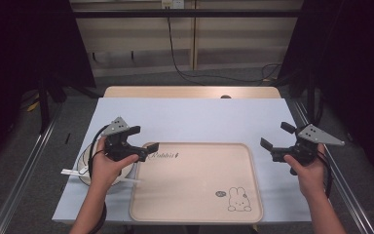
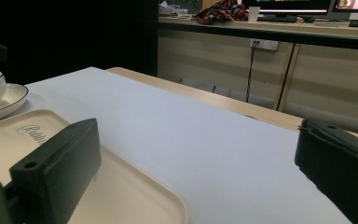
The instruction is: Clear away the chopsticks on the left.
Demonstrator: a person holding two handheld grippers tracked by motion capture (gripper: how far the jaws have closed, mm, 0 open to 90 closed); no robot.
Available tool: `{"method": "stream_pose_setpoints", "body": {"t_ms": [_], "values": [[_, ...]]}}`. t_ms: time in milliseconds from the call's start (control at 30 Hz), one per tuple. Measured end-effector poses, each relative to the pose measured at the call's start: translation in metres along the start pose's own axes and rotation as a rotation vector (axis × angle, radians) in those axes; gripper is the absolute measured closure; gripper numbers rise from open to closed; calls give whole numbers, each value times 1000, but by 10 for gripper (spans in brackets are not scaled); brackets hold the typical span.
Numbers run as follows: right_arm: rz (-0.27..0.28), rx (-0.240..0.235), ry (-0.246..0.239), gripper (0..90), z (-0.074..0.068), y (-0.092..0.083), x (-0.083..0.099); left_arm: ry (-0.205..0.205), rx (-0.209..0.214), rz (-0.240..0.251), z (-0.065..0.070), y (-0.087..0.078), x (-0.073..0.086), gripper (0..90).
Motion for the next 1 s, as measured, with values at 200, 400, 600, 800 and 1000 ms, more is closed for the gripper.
{"method": "stream_pose_setpoints", "body": {"t_ms": [200, 400, 600, 800, 1000], "values": [[-14, -3, -9, 0, -2, 0, 1, 10, -3, -23, 0, -2, 0, 2], [-13, -15, -4, 0, -2, 1, 2, 34, 12, -81, 0, -3, 0, 11], [-10, -26, 13, 0, -1, 1, 3, 70, 8, -168, -2, -8, 3, 23], [-12, -35, 3, 0, -3, 2, 3, 126, 28, -283, 0, -12, 8, 48], [-19, -50, -3, 0, -7, 3, 3, 138, 55, -328, 6, -15, 11, 63]]}}
Point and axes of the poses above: each handheld gripper's, and its own axes: y roughly forward along the jaws, x roughly out of its underside, z roughly to its right, the point moved 6 cm from there along y, roughly forward along the jaws, and after that the axes turned 10 degrees about z, right-handed, at the moved point
